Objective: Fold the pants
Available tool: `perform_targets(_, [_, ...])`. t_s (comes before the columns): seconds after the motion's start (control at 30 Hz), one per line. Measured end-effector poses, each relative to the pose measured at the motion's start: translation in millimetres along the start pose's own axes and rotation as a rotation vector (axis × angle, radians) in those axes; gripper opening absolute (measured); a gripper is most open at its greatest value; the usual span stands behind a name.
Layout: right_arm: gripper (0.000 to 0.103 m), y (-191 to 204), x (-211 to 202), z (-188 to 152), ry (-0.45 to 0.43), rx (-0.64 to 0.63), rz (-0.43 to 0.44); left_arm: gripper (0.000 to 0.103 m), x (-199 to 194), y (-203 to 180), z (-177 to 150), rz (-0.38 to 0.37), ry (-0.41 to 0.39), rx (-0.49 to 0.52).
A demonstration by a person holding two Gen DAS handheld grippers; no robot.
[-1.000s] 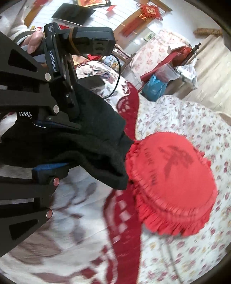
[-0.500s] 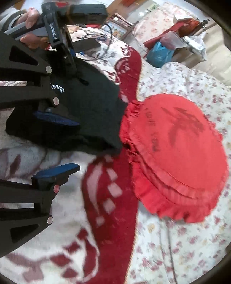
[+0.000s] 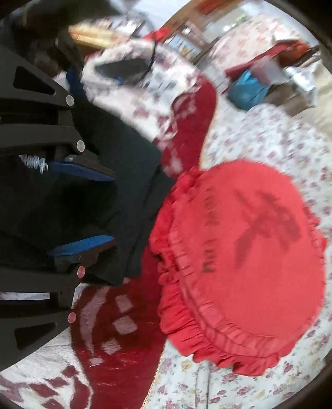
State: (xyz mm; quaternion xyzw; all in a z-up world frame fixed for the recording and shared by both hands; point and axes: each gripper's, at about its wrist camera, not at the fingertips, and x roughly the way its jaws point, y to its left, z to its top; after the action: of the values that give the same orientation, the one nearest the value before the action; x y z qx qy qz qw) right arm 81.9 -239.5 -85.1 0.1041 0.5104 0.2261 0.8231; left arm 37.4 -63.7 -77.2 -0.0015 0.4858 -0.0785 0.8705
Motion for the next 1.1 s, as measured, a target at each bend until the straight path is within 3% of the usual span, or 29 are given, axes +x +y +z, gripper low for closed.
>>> perform_targets(0.27, [0.043, -11, -17, -8, -0.015, 0.007, 0.004, 0.071, 9, -3, -1, 0.007, 0.015, -0.019])
perform_targets(0.53, [0.043, 22, -41, -46, -0.005, -0.092, -0.029, 0.071, -8, -2, -7, 0.008, 0.0, -0.037])
perform_targets(0.63, [0.044, 24, -34, -63, 0.03, -0.109, -0.092, 0.071, -16, -1, -10, 0.026, -0.018, -0.033])
perform_targets(0.83, [0.046, 17, -36, -70, 0.019, -0.065, -0.085, 0.071, -33, 2, -17, 0.078, -0.052, -0.031])
perform_targets(1.1, [0.052, 32, -82, -70, -0.105, -0.031, -0.041, 0.071, -61, 3, -26, 0.126, -0.171, -0.046])
